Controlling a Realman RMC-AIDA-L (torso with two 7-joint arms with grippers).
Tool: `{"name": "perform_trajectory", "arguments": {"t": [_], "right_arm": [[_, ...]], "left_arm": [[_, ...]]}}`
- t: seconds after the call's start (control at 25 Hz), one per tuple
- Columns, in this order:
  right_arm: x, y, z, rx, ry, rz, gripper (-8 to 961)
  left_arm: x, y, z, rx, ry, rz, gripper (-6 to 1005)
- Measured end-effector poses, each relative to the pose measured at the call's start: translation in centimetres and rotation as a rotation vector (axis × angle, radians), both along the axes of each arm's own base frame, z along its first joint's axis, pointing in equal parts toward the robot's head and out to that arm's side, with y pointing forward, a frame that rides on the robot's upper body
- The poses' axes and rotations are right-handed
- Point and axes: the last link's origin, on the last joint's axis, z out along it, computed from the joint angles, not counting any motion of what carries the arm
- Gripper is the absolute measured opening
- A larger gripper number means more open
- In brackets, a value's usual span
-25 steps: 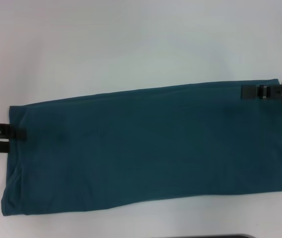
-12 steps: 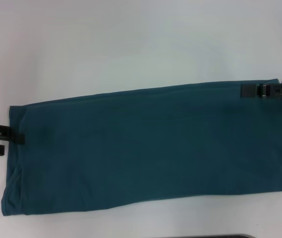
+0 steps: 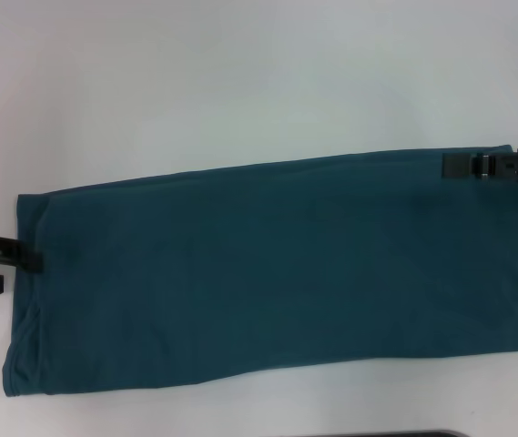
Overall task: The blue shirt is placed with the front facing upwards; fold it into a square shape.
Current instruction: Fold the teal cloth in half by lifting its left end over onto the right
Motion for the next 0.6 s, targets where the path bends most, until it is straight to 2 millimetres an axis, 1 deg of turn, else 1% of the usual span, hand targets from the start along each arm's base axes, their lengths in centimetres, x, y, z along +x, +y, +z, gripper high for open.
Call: {"name": "perform_trajectory", "arguments": {"t": [0.6], "right_arm": [[0.34, -0.29, 0.09, 0.001, -0.003, -0.011, 900]], "left_arm": [[-0.16, 0.07, -0.75, -0.015, 0.007, 0.013, 799]]}}
